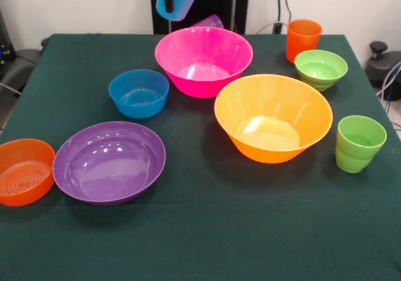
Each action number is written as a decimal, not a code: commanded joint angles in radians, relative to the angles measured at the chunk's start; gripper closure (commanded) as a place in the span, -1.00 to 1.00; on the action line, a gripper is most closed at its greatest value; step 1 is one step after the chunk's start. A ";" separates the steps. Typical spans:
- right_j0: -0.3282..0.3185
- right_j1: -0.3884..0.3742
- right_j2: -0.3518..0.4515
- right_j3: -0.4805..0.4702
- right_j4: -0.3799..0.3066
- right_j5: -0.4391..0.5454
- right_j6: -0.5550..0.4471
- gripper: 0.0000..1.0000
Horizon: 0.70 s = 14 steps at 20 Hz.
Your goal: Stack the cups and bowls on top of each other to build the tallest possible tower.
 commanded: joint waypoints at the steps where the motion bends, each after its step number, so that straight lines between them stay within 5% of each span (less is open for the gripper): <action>1: 0.031 0.050 -0.091 -0.008 -0.107 -0.071 -0.117 1.00; 14: 0.058 0.092 -0.163 -0.019 -0.196 -0.167 -0.078 1.00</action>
